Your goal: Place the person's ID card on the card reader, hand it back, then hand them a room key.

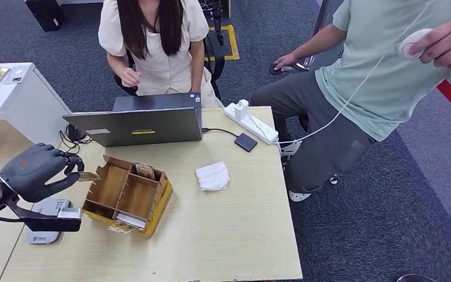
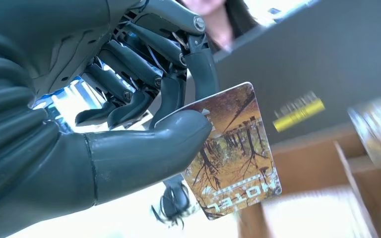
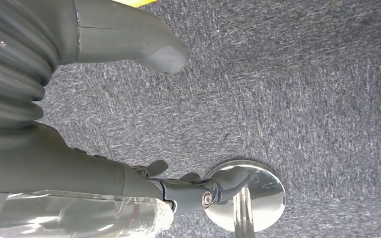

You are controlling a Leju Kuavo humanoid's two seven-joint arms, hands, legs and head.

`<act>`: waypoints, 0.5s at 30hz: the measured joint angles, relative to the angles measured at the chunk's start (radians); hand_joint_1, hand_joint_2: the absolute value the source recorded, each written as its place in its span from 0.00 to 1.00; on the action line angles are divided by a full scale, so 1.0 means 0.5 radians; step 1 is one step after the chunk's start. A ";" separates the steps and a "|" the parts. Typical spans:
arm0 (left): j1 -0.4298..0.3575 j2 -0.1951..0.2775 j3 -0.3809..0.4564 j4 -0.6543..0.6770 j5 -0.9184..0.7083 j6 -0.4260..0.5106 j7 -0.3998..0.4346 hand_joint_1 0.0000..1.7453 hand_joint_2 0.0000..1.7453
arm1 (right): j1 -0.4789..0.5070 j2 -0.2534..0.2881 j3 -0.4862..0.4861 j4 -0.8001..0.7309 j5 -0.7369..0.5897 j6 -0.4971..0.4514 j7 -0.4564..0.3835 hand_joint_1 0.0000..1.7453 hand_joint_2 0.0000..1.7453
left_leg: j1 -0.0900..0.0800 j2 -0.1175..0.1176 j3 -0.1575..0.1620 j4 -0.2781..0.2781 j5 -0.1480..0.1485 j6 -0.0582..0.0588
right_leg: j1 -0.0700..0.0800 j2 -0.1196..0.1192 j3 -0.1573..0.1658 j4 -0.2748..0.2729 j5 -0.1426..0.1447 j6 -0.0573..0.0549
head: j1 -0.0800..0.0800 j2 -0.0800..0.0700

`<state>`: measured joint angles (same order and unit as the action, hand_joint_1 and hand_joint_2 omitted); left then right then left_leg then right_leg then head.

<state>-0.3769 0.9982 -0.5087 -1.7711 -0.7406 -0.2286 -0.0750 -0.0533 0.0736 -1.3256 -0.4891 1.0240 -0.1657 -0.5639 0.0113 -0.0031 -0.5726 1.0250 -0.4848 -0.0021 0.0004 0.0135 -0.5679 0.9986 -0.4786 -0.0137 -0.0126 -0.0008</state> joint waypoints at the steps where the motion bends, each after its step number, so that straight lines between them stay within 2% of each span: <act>1: -0.031 -0.013 0.025 0.013 0.031 -0.007 -0.006 1.00 1.00 | -0.001 0.000 0.000 0.000 0.000 0.000 -0.005 0.00 1.00 | 0.000 0.000 0.000 0.000 0.000 0.000 | 0.000 0.000 0.000 0.000 0.000 0.000 | 0.000 0.000; 6: -0.279 -0.177 0.094 0.170 0.129 -0.017 -0.024 1.00 1.00 | -0.023 -0.001 0.005 0.002 0.014 -0.005 -0.016 0.00 1.00 | 0.000 -0.002 0.000 0.000 0.002 0.001 | 0.000 -0.002 0.000 0.000 0.002 0.000 | 0.000 0.000; 9: -0.470 -0.340 0.097 0.314 0.150 0.021 -0.017 1.00 1.00 | -0.049 -0.001 0.021 0.005 0.025 -0.017 -0.014 0.00 1.00 | -0.001 -0.002 0.000 0.001 0.004 0.001 | -0.001 -0.003 0.000 0.000 0.004 0.001 | 0.000 0.000; 13: -0.665 -0.605 0.097 0.489 0.143 0.132 0.020 1.00 1.00 | -0.093 -0.001 0.070 0.015 0.035 -0.036 0.006 0.00 1.00 | -0.001 -0.002 0.000 0.002 0.005 0.002 | -0.002 -0.001 0.001 0.000 0.007 0.002 | 0.001 0.000; 15: -0.701 -0.661 0.096 0.525 0.132 0.157 0.030 1.00 1.00 | -0.105 -0.002 0.083 0.018 0.036 -0.039 0.012 0.00 1.00 | -0.002 0.000 0.001 0.002 0.005 0.002 | -0.002 0.001 0.000 0.000 0.007 0.002 | 0.001 -0.001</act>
<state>-0.7275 0.6675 -0.4607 -1.5085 -0.6744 -0.1500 -0.0600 -0.1056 0.0729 -1.2839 -0.4799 1.0418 -0.1853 -0.5577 0.0104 -0.0031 -0.5722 1.0262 -0.4823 -0.0011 -0.0005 0.0141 -0.5680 0.9986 -0.4749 -0.0127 -0.0123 -0.0011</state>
